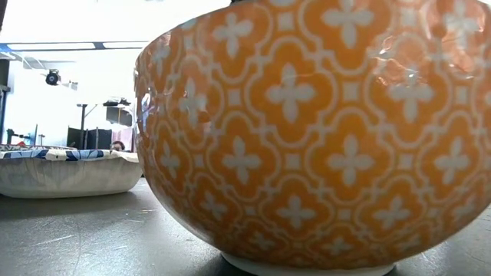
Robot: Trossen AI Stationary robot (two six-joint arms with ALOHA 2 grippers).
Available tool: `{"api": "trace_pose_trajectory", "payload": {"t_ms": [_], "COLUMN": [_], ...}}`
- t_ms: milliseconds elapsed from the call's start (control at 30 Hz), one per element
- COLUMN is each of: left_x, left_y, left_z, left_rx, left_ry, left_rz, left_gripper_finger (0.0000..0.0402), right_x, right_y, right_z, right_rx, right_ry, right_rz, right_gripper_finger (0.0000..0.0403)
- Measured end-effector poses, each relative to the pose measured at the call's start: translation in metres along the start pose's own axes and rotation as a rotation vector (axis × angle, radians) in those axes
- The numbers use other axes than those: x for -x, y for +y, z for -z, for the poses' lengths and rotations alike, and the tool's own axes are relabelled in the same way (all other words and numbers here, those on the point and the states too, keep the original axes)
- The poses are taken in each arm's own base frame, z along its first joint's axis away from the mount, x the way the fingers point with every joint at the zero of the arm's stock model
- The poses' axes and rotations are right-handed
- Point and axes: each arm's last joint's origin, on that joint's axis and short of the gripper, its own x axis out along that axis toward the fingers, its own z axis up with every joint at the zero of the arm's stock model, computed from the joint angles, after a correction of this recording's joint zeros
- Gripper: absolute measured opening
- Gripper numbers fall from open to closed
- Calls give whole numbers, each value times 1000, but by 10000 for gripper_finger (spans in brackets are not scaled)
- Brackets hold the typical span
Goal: Place and stack bowls onto a shelf
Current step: Stack the top right big white and blue bowl on top of the big white and blue bowl
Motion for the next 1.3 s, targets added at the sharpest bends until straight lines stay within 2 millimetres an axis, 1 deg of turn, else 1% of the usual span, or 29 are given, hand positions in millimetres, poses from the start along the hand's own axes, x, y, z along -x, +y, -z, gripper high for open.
{"api": "trace_pose_trajectory", "payload": {"t_ms": [133,400,533,633,733,833,933,1133,1200,1300], "left_x": [-4,-10,-10,-9,-9,-8,-7,-7,-7,-6], "left_y": [-4,-15,-14,-13,-13,-14,-15,-14,-13,-12], "left_z": [-3,-11,-16,-17,-18,-19,-20,-21,-22,-23], "left_rx": [-16,-42,-35,-28,-27,-27,-29,-18,-9,3], "left_ry": [-12,-49,-76,-83,-85,-111,-156,-166,-172,-181], "left_rz": [-11,-38,-63,-70,-70,-53,-23,-30,-37,-44], "left_gripper_finger": [0,0,0,0,0,0,0,0,0,0], "right_x": [-1,-5,-7,-7,-7,-9,-10,-11,-11,-11], "right_y": [0,8,9,8,8,8,9,9,8,8], "right_z": [-1,-1,-1,-1,0,0,1,1,1,1], "right_rx": [31,95,118,146,170,184,215,229,245,259], "right_ry": [-2,-8,-6,-5,-8,-7,-4,0,-2,-2], "right_rz": [0,-29,-25,-16,-8,-3,1,14,18,18], "right_gripper_finger": [199,199,196,185,165,136,100,23,13,10]}}
